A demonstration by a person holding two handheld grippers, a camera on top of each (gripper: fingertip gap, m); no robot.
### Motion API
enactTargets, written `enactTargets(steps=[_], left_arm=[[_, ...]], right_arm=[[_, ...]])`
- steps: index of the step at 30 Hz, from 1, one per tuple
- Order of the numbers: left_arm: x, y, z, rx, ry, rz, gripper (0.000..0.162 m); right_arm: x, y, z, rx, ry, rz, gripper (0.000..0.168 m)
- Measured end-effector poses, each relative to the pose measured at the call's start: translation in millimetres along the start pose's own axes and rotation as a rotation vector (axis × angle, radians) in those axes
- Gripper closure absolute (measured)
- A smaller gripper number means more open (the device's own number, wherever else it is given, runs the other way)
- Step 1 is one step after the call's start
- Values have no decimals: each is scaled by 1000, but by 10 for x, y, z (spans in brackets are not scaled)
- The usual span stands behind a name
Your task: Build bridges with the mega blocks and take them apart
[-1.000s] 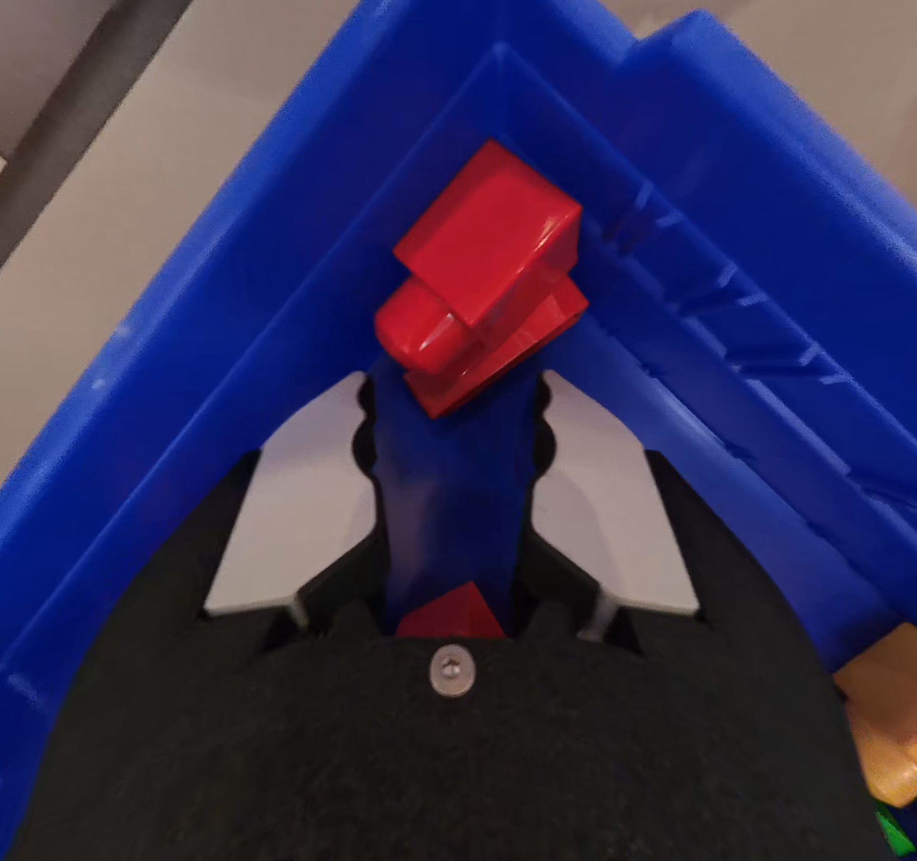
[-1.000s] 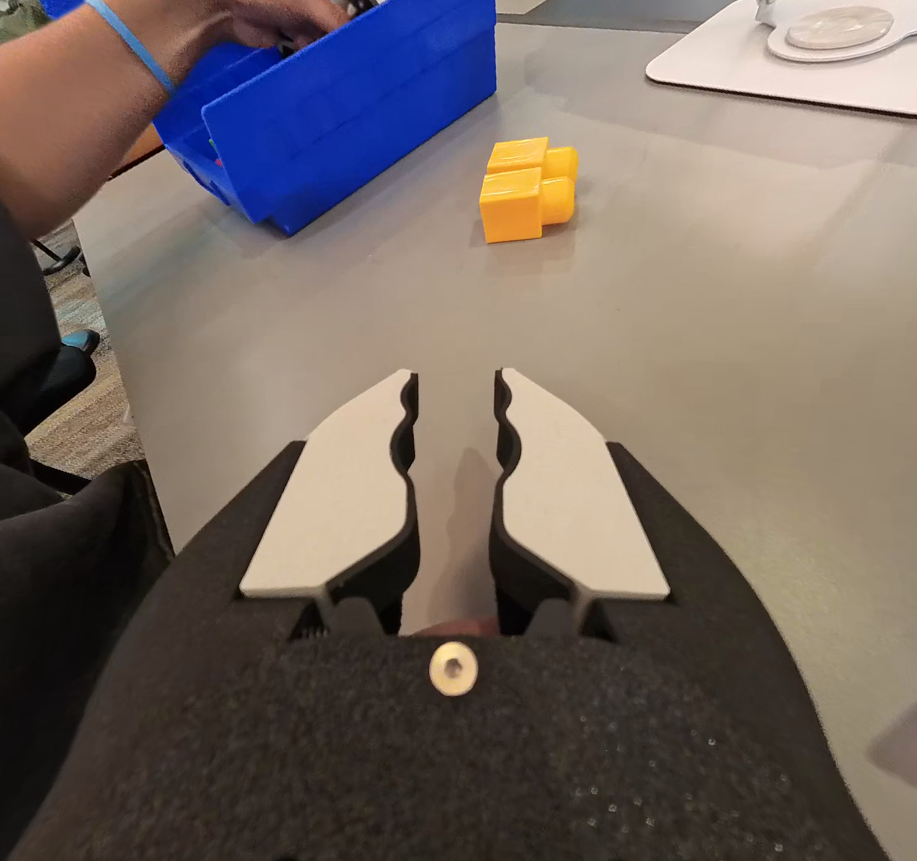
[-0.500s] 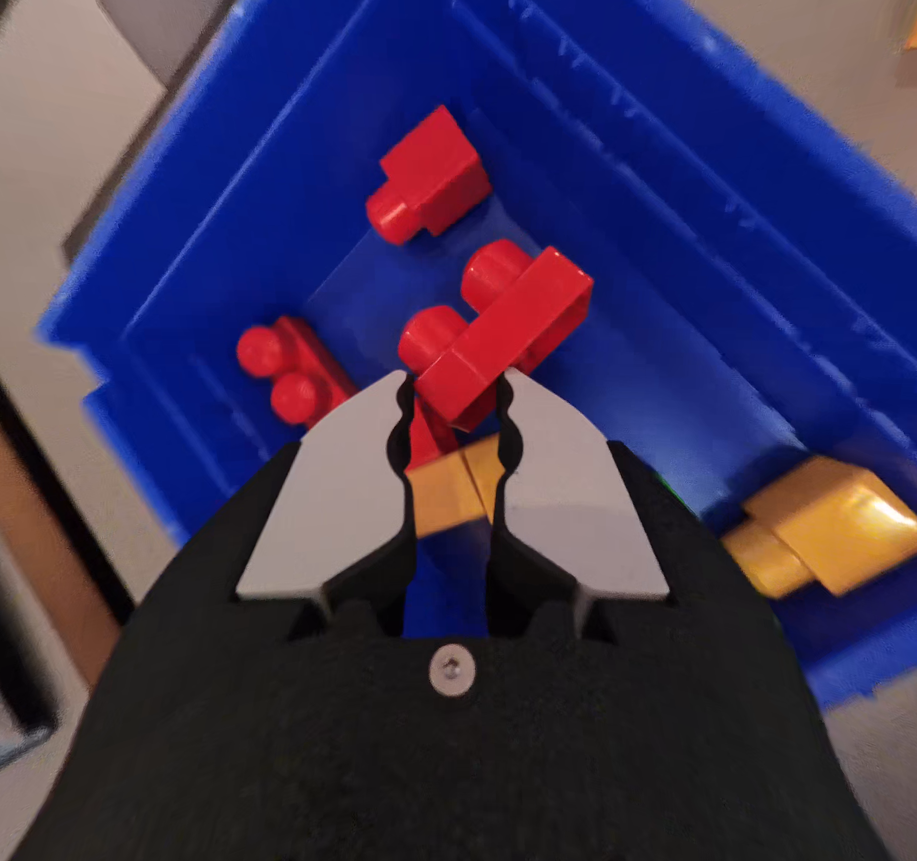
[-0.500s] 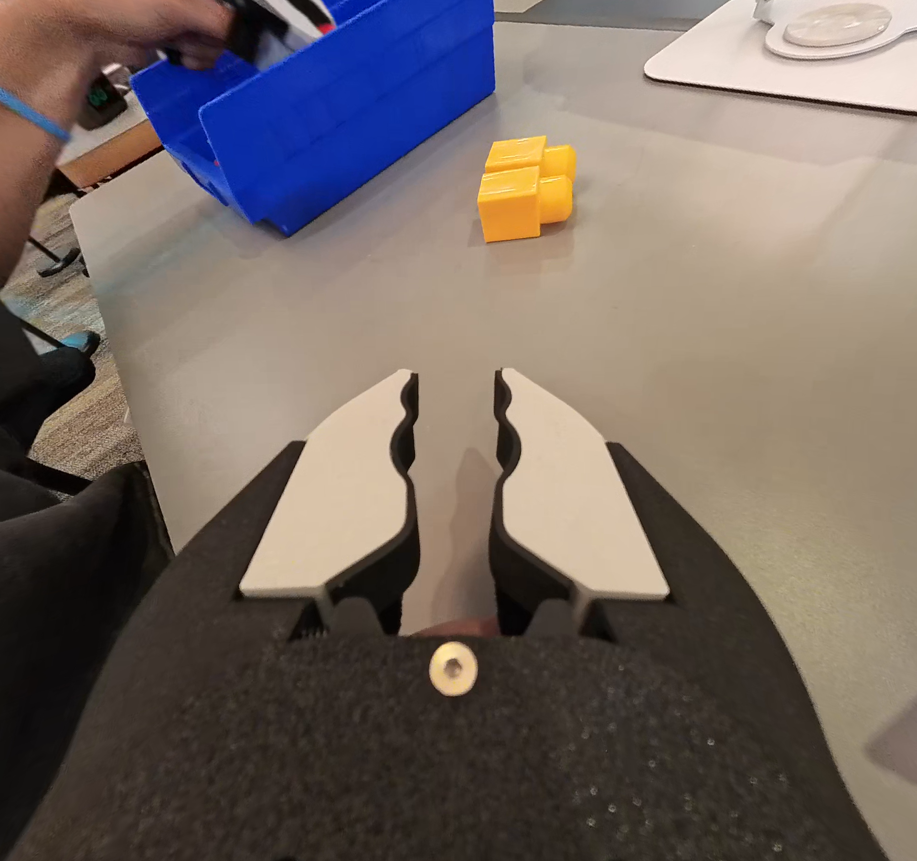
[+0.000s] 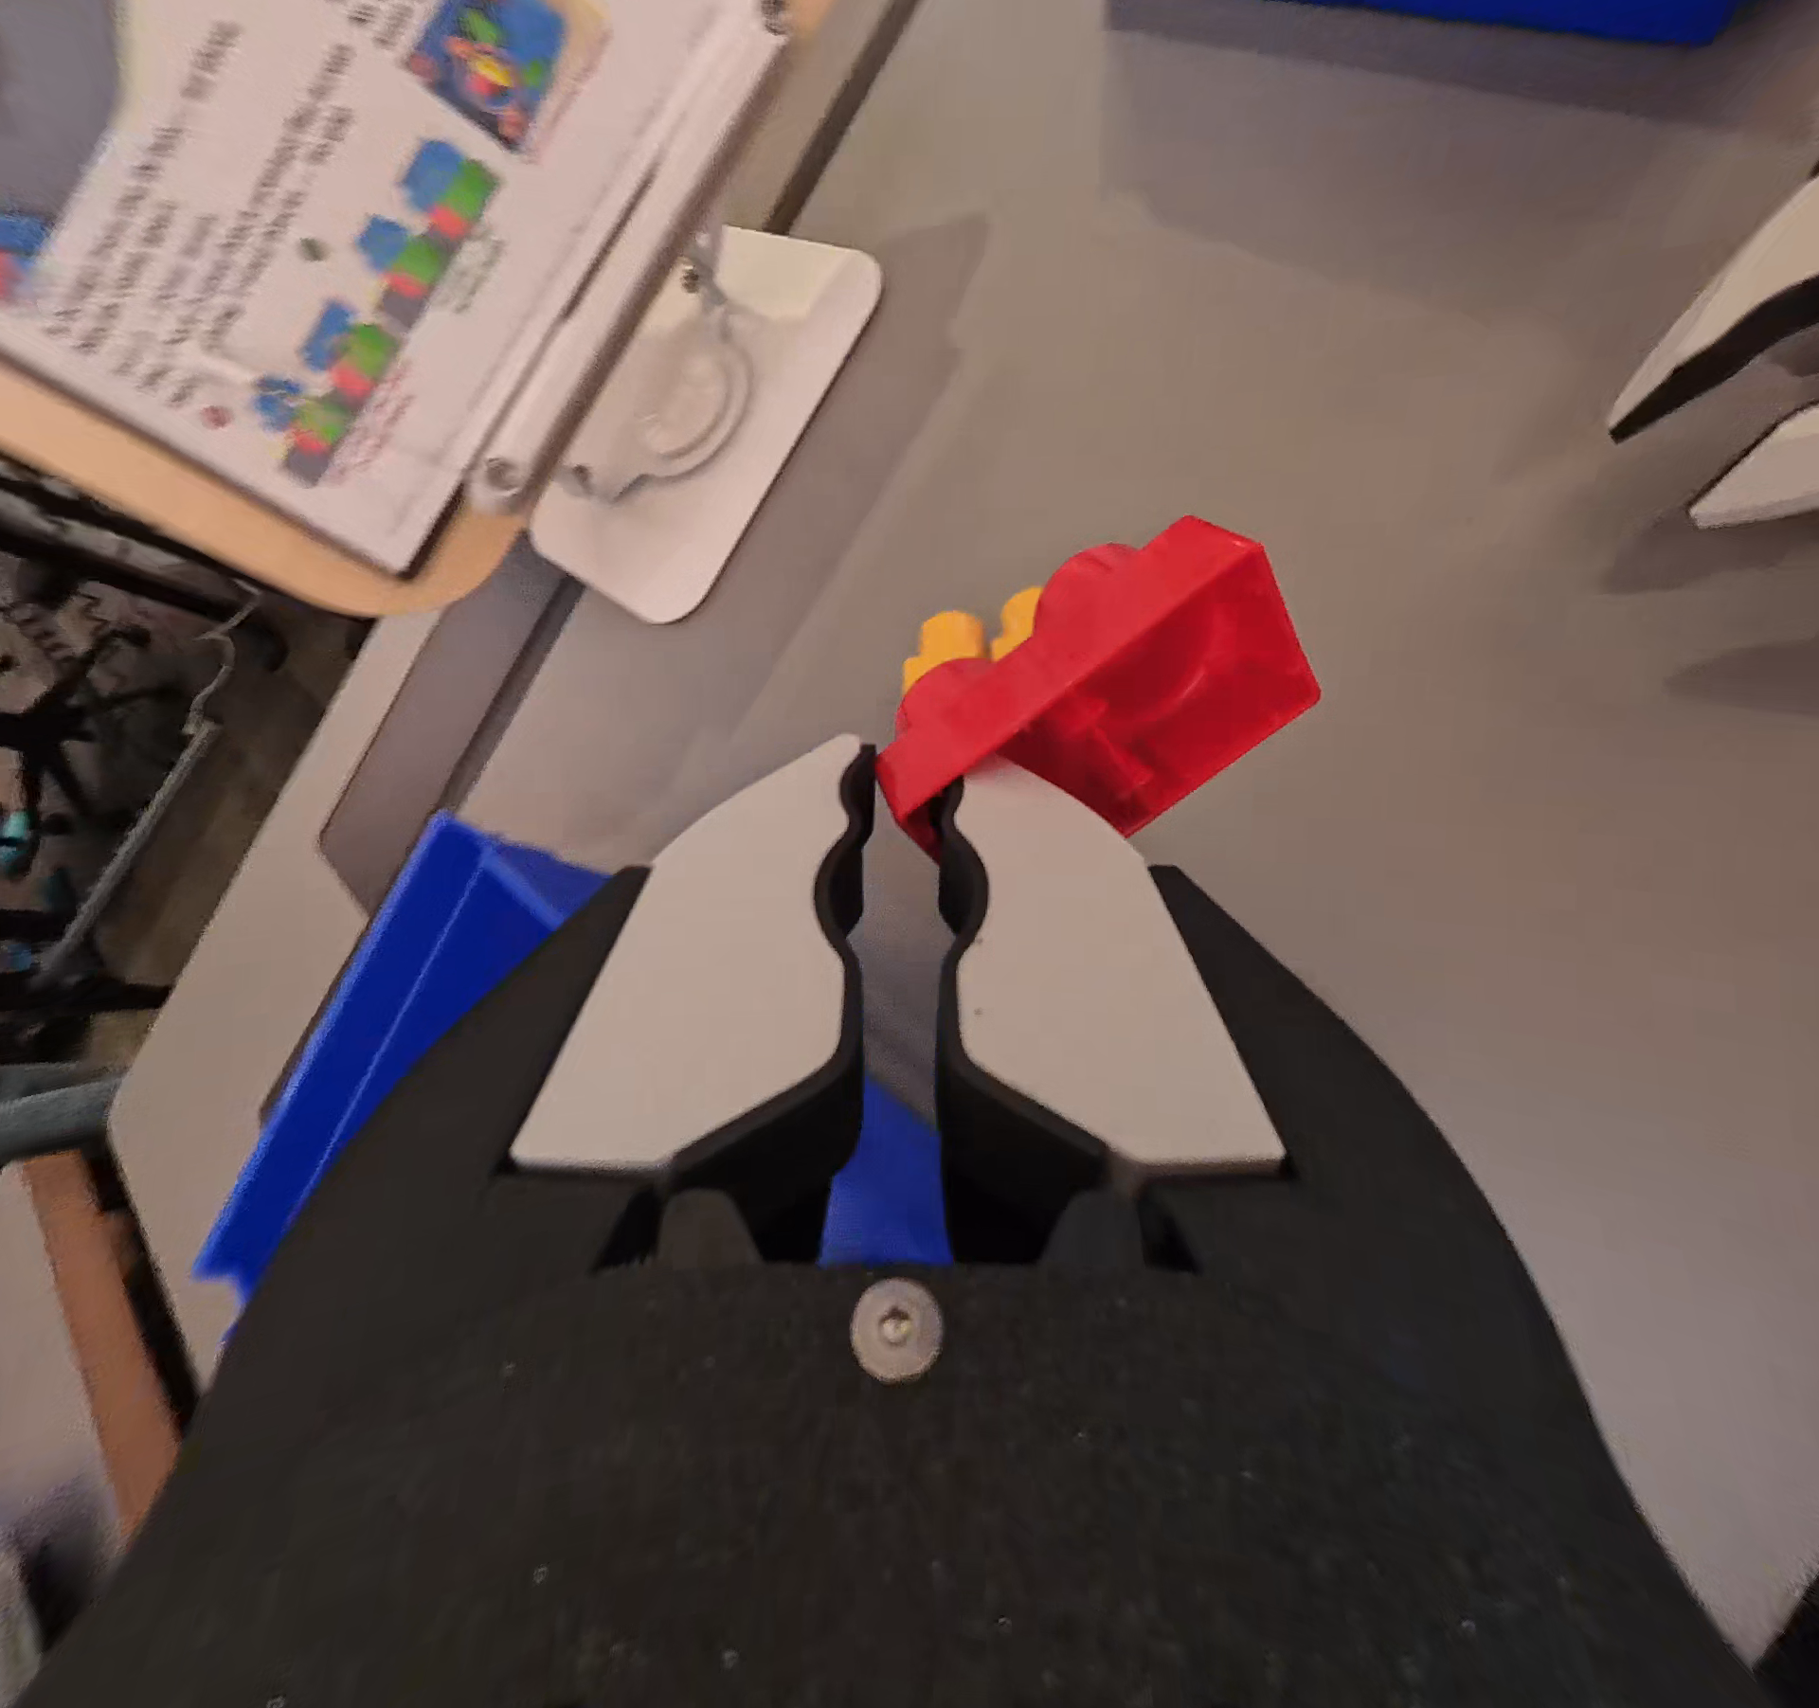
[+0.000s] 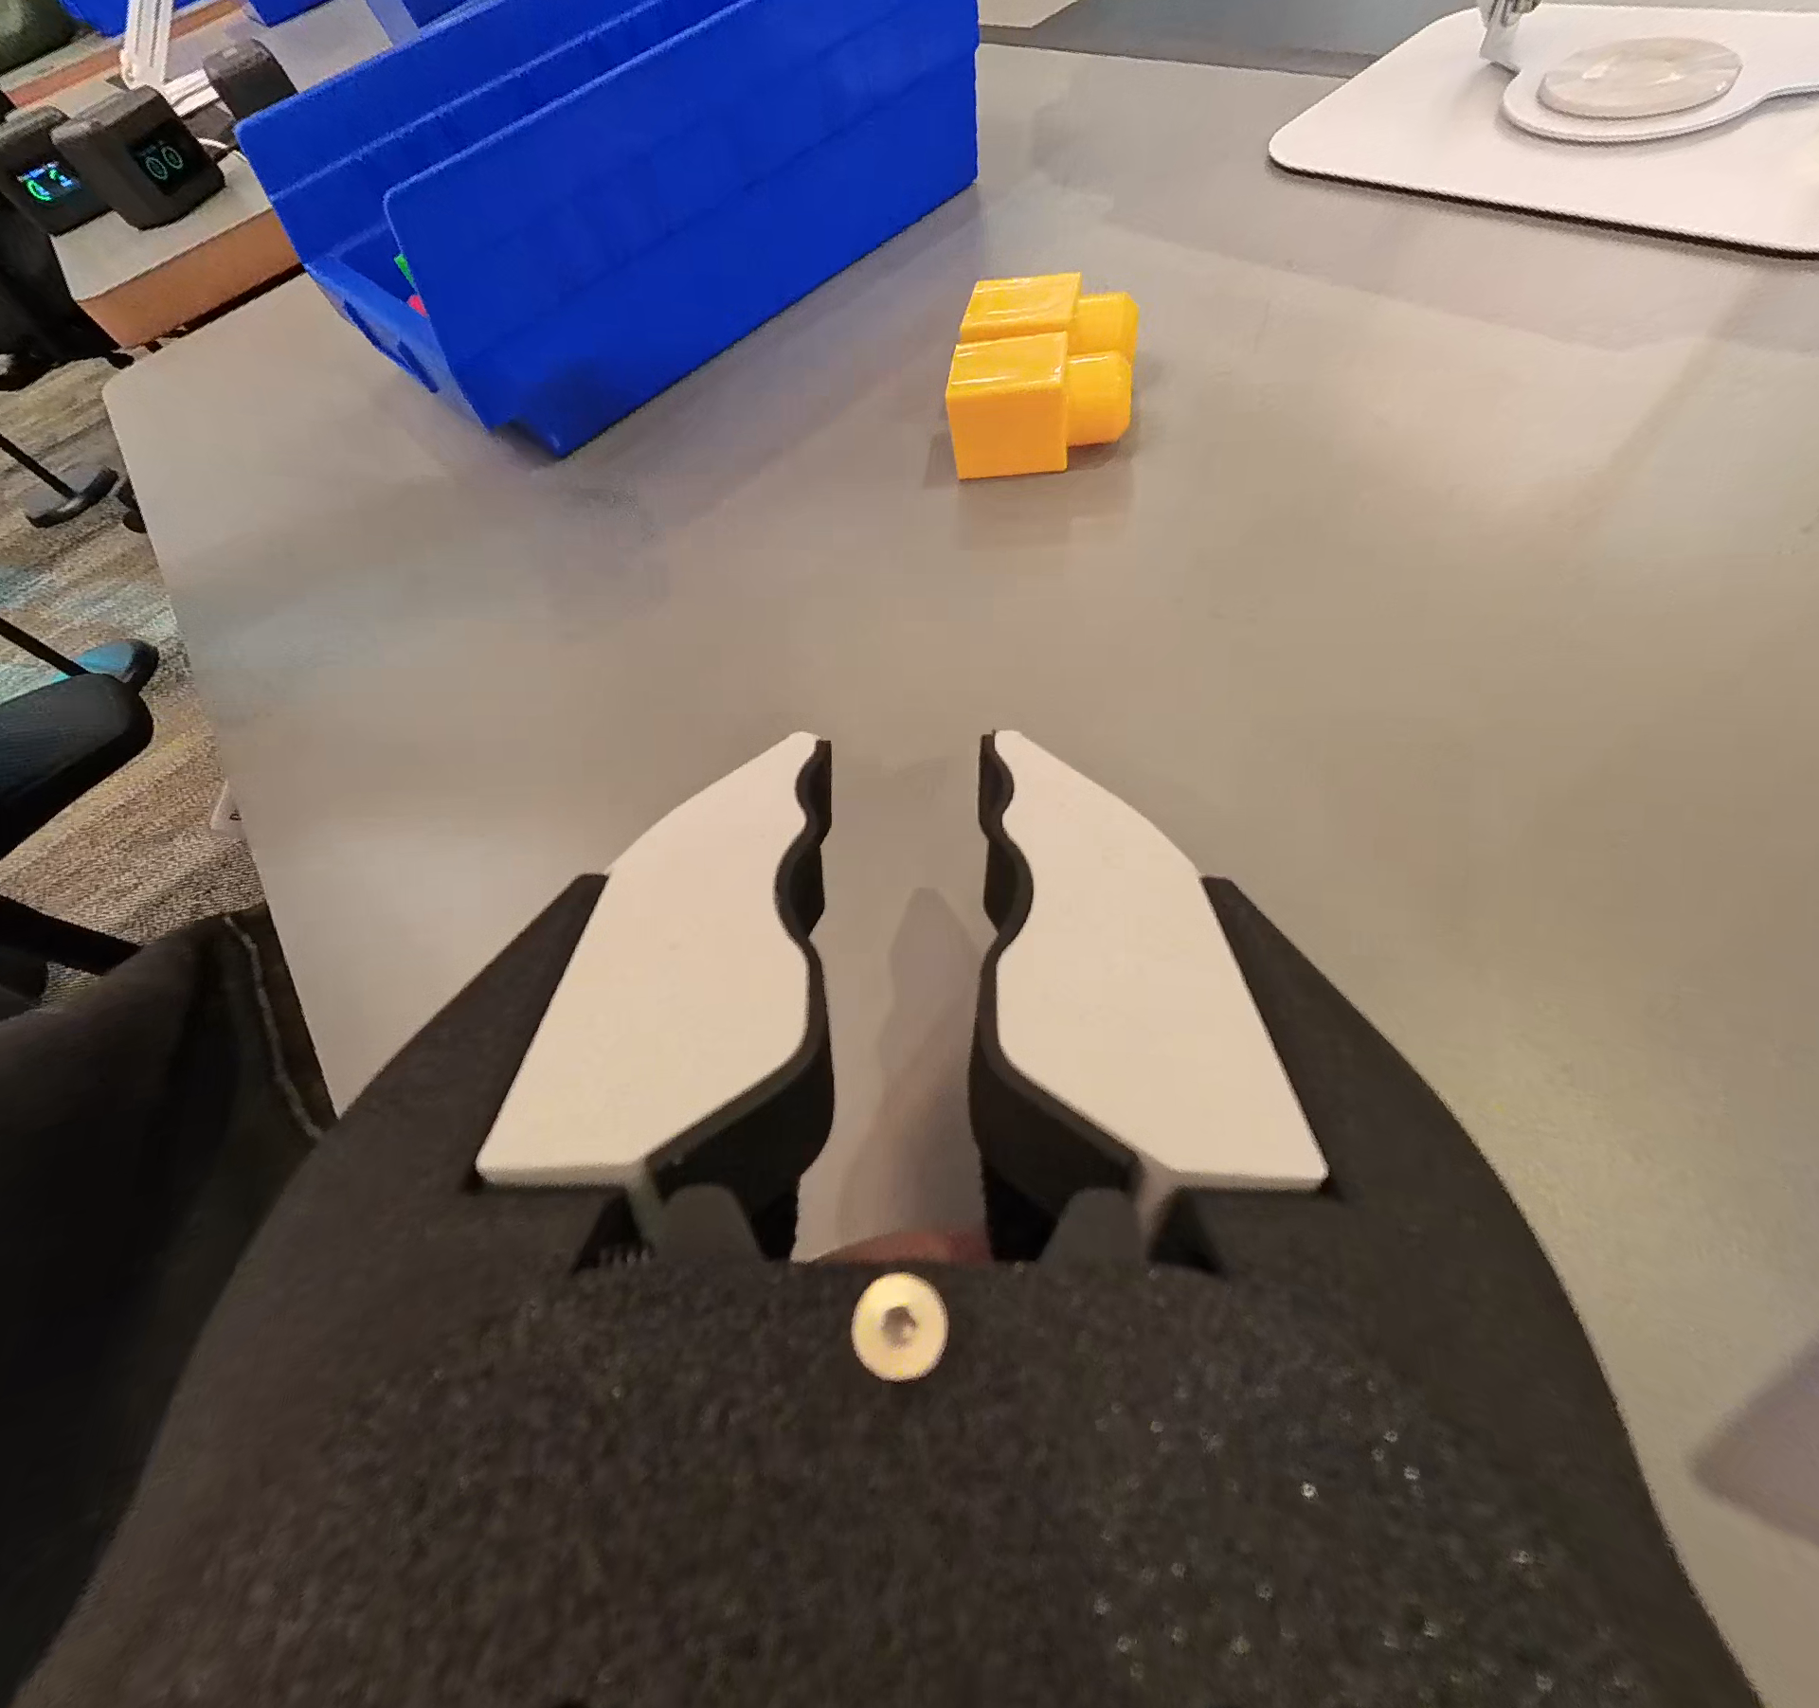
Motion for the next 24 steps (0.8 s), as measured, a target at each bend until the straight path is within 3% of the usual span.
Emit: enactTargets(steps=[6,13,16,21,24], left_arm=[[-251,1029,149,135,26,-50,153],[-388,2096,91,117,159,-187,153],[-358,2311,111,103,236,-214,152],[-220,2371,154,90,408,-218,151],[-133,2298,182,167,385,-258,131]], right_arm=[[-1,-18,21,4,6,5,140],[6,-27,18,0,7,5,140],[6,-33,31,-3,16,8,140],[8,-45,44,-1,15,8,140],[15,-37,41,-9,20,1,140]])
Point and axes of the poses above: each gripper's, where its closed fingertips meet, y out along the fingers, x out of its underside, z = x × y across the jaws, the point moved 5 cm from there along -y, back along the fingers, and after that the axes turned 5 degrees about -y, right-handed, at the moved point
